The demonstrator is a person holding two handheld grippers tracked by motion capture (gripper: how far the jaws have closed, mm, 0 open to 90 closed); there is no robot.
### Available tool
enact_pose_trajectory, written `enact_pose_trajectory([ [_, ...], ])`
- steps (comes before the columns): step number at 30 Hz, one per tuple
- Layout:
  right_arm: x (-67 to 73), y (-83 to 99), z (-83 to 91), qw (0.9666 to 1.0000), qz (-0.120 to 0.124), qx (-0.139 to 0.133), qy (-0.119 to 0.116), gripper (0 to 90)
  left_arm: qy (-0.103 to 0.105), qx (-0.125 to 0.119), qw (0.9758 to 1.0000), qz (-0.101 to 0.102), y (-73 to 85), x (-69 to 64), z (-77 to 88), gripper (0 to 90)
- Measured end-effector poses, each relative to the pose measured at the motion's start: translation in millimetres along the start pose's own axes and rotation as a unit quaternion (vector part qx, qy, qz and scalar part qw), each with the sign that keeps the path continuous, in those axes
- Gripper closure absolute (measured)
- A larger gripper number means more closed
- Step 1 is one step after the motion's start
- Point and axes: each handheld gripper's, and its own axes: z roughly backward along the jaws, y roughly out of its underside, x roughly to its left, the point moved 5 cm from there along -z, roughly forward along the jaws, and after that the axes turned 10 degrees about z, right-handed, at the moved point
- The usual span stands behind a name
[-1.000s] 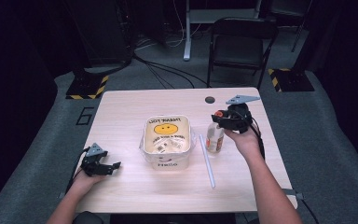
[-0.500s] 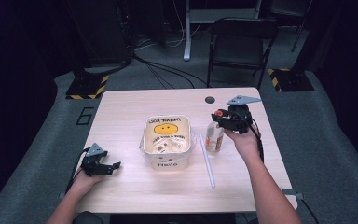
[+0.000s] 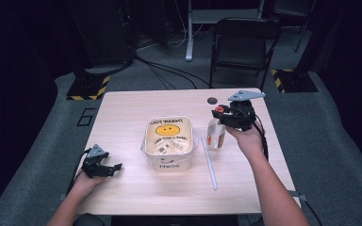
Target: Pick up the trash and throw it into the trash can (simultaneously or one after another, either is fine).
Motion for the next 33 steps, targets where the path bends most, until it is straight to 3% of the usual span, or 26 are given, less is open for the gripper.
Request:
enact_pose_trajectory([
  [33,16.8,-75.7,37.3,0.9986,0.034,-0.025,-0.032,62.4,0.000,0.000,1.0000,0.000,0.0,0.0,0.0,14.1],
])
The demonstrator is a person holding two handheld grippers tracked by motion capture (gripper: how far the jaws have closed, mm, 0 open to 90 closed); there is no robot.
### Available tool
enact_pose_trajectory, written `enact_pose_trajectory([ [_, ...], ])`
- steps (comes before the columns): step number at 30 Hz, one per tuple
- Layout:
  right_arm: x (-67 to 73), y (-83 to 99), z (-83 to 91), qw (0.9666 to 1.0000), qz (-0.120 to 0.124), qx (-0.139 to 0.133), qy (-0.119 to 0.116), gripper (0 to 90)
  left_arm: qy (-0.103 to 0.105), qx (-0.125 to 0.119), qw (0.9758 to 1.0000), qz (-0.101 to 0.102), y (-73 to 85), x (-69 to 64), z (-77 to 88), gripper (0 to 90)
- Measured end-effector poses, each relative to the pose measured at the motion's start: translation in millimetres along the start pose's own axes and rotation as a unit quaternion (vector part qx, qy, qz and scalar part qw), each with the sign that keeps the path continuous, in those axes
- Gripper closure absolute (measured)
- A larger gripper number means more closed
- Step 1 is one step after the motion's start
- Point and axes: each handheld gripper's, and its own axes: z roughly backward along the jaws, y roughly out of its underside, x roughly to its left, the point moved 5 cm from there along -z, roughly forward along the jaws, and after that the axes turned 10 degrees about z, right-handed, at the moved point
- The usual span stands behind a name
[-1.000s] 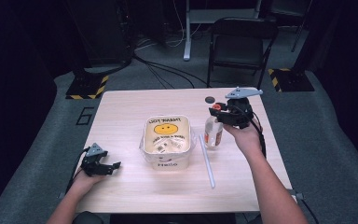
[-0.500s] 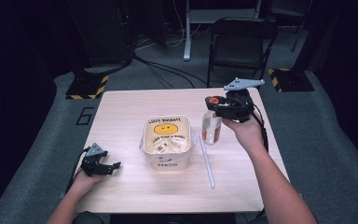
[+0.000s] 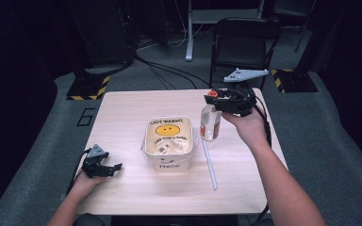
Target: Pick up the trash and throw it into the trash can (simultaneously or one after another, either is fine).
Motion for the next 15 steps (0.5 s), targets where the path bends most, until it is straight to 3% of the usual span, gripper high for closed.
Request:
enact_pose_trajectory([
  [15,9.7,-30.8,-0.6,0.9997,0.021,-0.006,-0.010,62.4,0.000,0.000,1.0000,0.000,0.0,0.0,0.0,14.1],
])
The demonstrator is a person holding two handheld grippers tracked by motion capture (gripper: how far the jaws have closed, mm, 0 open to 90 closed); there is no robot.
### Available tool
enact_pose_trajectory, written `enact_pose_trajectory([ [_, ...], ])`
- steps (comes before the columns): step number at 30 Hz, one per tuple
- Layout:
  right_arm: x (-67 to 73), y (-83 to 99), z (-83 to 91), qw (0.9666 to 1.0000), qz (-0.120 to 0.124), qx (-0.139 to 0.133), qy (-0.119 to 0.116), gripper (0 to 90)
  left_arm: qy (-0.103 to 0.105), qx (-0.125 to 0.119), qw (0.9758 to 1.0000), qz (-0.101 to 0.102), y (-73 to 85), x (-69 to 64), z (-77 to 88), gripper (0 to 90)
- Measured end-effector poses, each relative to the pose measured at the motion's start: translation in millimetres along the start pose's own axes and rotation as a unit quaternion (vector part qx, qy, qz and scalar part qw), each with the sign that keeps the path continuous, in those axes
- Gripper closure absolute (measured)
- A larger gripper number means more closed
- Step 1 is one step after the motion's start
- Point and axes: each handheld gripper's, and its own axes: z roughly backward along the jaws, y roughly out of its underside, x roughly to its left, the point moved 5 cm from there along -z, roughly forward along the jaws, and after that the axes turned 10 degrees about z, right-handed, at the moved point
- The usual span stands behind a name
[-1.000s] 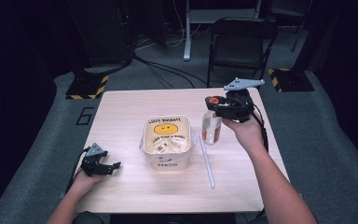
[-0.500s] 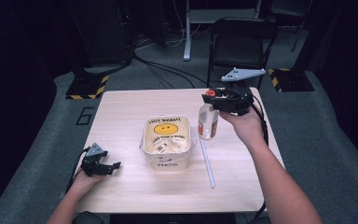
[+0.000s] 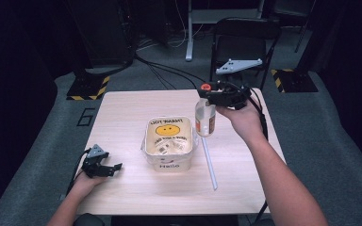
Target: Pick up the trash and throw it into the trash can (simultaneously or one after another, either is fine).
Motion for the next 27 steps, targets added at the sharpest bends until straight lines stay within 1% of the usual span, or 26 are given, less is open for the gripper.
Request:
enact_pose_trajectory([
  [6,4.7,-12.6,-3.0,0.9999,0.001,-0.006,-0.009,62.5,0.001,0.001,1.0000,-0.002,-0.1,0.2,0.1,14.1],
  [13,12.0,-26.4,-9.0,0.9997,0.007,-0.013,-0.019,62.4,0.003,-0.001,1.0000,0.005,0.0,-0.6,-0.3,14.1],
  [15,15.1,-29.7,-12.0,0.9996,0.011,-0.015,-0.021,62.4,0.002,-0.001,1.0000,0.004,0.0,-0.6,-0.3,14.1],
  [16,16.6,-31.1,-13.7,0.9995,0.012,-0.015,-0.023,62.4,0.002,-0.001,1.0000,0.001,-0.1,-0.1,-0.2,14.1],
  [24,26.1,-40.2,-27.2,0.9988,0.021,-0.021,-0.039,62.4,0.002,-0.002,1.0000,0.002,-0.2,-0.1,-0.4,14.1],
  [27,29.3,-41.9,-32.9,0.9987,0.018,-0.022,-0.042,62.5,0.002,0.000,1.0000,0.001,-0.2,-0.1,-0.2,14.1],
])
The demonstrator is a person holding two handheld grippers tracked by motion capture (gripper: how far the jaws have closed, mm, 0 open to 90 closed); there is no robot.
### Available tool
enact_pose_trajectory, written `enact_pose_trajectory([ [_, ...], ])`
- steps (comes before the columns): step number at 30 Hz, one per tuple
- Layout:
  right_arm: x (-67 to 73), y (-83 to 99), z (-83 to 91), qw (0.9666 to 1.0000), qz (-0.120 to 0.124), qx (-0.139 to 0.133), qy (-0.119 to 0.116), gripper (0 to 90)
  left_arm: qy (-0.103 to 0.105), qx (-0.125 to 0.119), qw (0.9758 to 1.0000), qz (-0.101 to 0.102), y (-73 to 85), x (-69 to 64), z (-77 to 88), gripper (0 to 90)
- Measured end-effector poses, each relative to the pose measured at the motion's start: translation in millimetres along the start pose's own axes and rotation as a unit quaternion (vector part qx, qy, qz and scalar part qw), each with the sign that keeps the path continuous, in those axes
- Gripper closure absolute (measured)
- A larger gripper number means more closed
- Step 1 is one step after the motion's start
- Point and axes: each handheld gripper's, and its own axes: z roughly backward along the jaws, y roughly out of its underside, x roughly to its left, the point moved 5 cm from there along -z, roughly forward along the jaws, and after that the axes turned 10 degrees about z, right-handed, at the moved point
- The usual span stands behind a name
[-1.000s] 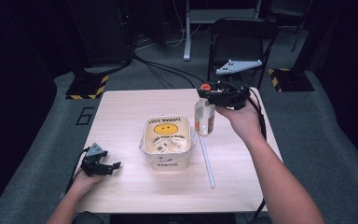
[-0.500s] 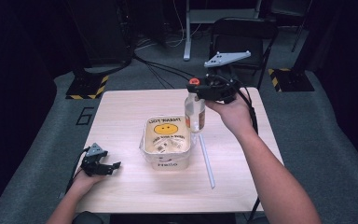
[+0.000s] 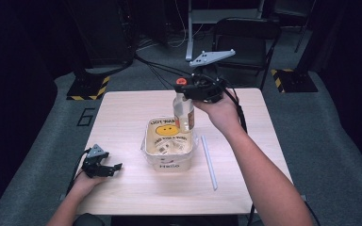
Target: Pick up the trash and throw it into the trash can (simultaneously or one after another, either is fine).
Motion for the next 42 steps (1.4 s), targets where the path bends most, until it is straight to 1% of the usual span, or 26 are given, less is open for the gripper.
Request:
enact_pose_trajectory([
  [3,2.6,-0.3,-6.6,1.0000,0.006,0.001,-0.004,62.5,-0.001,-0.002,1.0000,0.001,0.0,-0.1,-0.3,14.1],
  [5,5.2,-0.2,-10.5,1.0000,0.006,0.003,-0.005,62.5,0.000,0.000,1.0000,0.000,0.0,0.0,0.0,14.1],
  [6,5.8,-0.1,-12.4,0.9999,0.009,0.003,-0.006,62.4,-0.001,-0.006,1.0000,0.001,-0.1,-0.1,-0.9,14.1],
  [9,7.2,1.0,-17.5,1.0000,0.003,0.003,-0.006,62.4,-0.001,-0.006,1.0000,0.001,-0.1,-0.1,-0.8,14.1],
  [13,6.7,4.8,-24.7,1.0000,0.004,0.005,-0.006,62.4,-0.001,-0.004,1.0000,0.001,-0.1,-0.1,-0.7,14.1],
  [15,6.3,7.5,-28.3,1.0000,0.002,0.007,-0.004,62.4,0.000,-0.006,1.0000,0.005,0.0,-0.6,-1.0,14.1],
  [18,5.0,12.4,-33.4,0.9999,-0.005,0.011,-0.003,62.5,0.001,0.002,1.0000,0.002,0.1,-0.4,0.2,14.1],
  [19,4.6,14.1,-35.1,0.9999,-0.006,0.012,-0.004,62.4,0.002,-0.001,1.0000,0.003,0.1,-0.4,-0.3,14.1],
  [20,4.6,14.1,-35.1,0.9999,-0.006,0.012,-0.004,62.4,0.002,-0.001,1.0000,0.003,0.1,-0.4,-0.3,14.1],
  [23,4.9,20.6,-42.3,0.9998,-0.006,0.019,-0.006,62.4,0.001,0.002,1.0000,-0.002,0.1,0.2,0.2,14.1],
  [24,5.2,22.0,-44.1,0.9997,-0.006,0.021,-0.006,62.4,0.002,0.002,1.0000,0.001,0.3,-0.3,0.0,14.1],
  [26,5.9,25.1,-47.3,0.9996,-0.008,0.028,-0.005,62.5,0.001,0.001,1.0000,0.000,0.1,-0.1,-0.1,14.1],
  [29,6.6,29.7,-51.1,0.9995,-0.004,0.033,-0.002,62.5,0.000,0.001,1.0000,-0.003,0.0,0.3,0.0,14.1],
  [33,6.2,36.4,-55.2,0.9993,-0.009,0.036,0.000,62.4,0.000,0.001,1.0000,-0.002,0.0,0.2,0.0,14.1],
  [39,4.5,45.6,-60.4,0.9992,-0.004,0.040,0.003,62.4,0.001,0.000,1.0000,0.001,0.1,-0.1,-0.1,14.1],
  [40,4.2,47.1,-61.2,0.9991,-0.002,0.041,0.002,62.4,0.000,0.000,1.0000,-0.002,-0.1,0.3,-0.1,14.1],
  [42,4.1,50.1,-63.0,0.9991,-0.006,0.042,0.003,62.4,0.000,0.001,1.0000,-0.002,-0.1,0.2,0.0,14.1],
])
